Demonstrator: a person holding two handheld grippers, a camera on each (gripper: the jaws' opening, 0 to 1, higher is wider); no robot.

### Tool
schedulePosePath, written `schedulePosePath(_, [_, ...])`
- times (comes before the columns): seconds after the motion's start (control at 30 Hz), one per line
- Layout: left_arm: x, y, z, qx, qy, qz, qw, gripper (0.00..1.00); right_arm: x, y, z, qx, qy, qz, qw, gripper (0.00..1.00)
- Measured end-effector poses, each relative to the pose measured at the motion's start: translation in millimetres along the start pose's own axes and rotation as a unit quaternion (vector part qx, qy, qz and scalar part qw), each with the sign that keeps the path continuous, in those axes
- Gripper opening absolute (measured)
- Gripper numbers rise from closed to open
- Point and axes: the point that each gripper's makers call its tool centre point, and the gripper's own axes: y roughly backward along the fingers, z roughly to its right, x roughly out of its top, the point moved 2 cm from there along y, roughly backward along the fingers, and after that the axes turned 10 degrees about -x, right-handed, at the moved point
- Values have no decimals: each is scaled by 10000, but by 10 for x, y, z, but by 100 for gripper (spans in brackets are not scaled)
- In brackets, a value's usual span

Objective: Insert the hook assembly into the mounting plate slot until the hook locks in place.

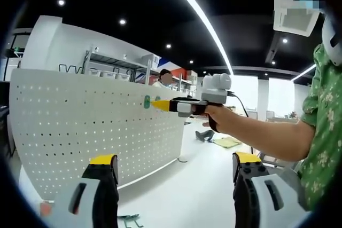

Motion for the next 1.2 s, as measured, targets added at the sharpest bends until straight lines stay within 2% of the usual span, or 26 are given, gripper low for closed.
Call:
schedulePosePath(0.2, [-43,25,10,82,-9,-64,9999,91,-59,137,-71,152,1,-68,9999,86])
schedulePosePath(0.43, [-145,111,18,275,-42,-196,9994,91,-171,290,-260,437,-32,-191,9989,85])
schedulePosePath(0.77, [-198,257,57,553,7,-202,9983,91,-372,471,-542,884,17,-390,9953,84])
schedulePosePath(1.2, [-318,418,121,894,134,-214,9957,91,-506,713,-789,1319,125,-527,9898,83])
